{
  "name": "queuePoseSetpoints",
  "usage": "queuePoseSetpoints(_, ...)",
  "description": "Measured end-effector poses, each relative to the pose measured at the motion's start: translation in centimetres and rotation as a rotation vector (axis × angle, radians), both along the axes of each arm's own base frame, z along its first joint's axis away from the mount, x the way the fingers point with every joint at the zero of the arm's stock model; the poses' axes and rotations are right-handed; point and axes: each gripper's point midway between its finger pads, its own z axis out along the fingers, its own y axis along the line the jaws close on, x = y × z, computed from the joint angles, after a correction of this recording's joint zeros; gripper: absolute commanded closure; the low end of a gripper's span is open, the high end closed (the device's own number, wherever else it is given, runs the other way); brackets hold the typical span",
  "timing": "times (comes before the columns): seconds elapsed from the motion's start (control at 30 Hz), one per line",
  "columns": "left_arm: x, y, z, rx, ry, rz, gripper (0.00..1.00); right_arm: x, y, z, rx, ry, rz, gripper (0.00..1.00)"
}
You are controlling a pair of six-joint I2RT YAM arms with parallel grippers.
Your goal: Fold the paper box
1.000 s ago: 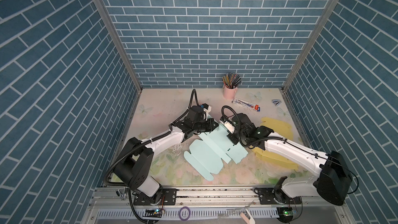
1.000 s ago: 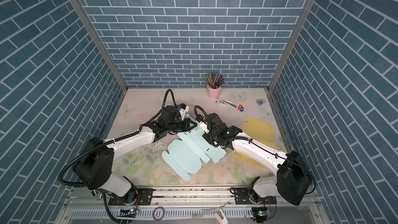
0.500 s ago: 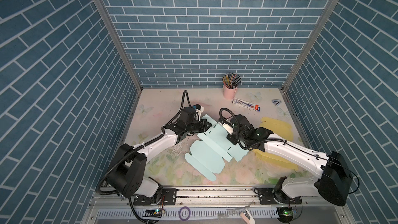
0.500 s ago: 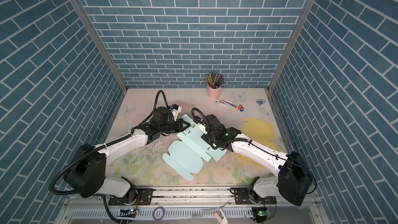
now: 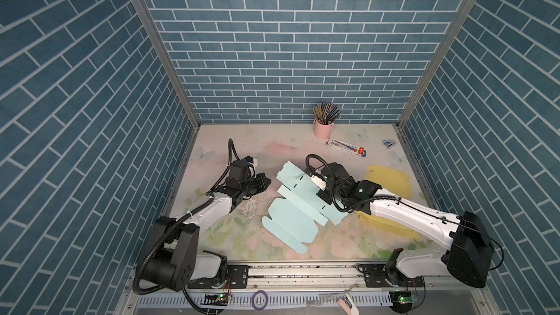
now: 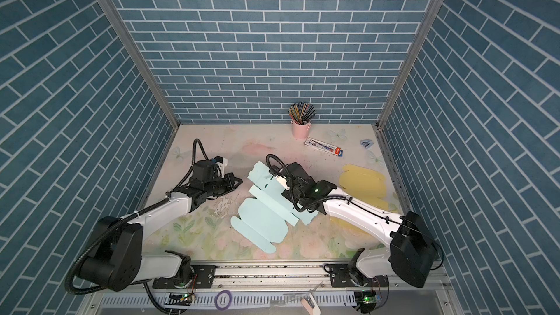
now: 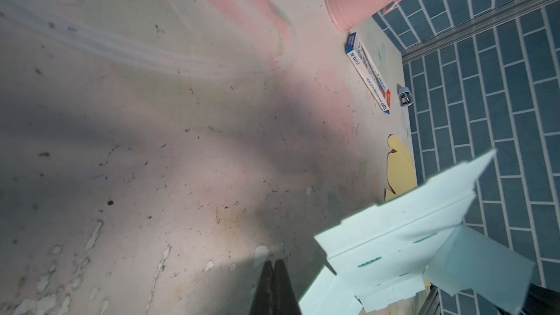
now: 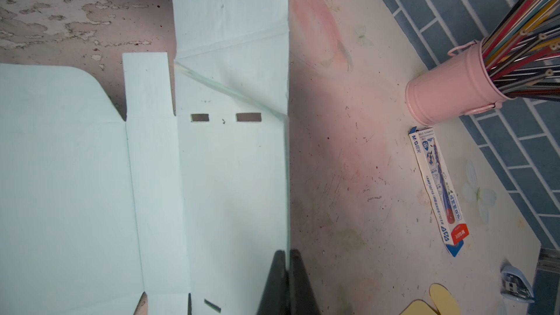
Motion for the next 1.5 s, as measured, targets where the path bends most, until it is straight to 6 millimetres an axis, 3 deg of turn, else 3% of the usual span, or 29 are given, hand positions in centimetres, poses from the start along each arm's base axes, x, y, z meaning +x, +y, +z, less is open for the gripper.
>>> queuePoseSetpoints(0.07, -0.6, -0.1, -1.6, 0.004, 0.039, -0.004, 1.0, -0.1, 0.1, -0.1, -0.004, -0.001, 0.002, 1.0)
queuePoseSetpoints(0.17, -1.0, -1.0, -2.4, 0.006, 0.053, -0.03, 1.0, -0.1, 0.2, -0.2, -0.008, -0.002, 0.004, 1.0)
queuePoseSetpoints(0.5, -1.8, -4.1, -0.9, -0.03, -0.017, -0.118, 1.0, 0.0, 0.4, -0.2, -0.021, -0.011, 0.0, 1.0)
queuePoseSetpoints(0.73, -4.8, -5.4, -1.0, -0.043, -0.014, -0.165, 1.0, 0.3, 0.7, -0.3, -0.032, -0.017, -0.005, 1.0)
queuePoseSetpoints(0.93, -5.9, -6.7, -1.1, -0.035, -0.011, -0.196, 1.0, 0.2, 0.8, -0.4, -0.044, -0.022, -0.003, 1.0)
queuePoseSetpoints(1.27, -5.6, -8.1, -0.9, -0.033, -0.015, -0.21, 1.0, -0.1, 1.1, -0.6, -0.099, -0.065, 0.023, 1.0)
queuePoseSetpoints(1.5, -4.8, -6.8, 0.2, -0.03, -0.044, -0.18, 1.0, 0.0, 1.1, 1.0, -0.114, -0.149, 0.037, 1.0)
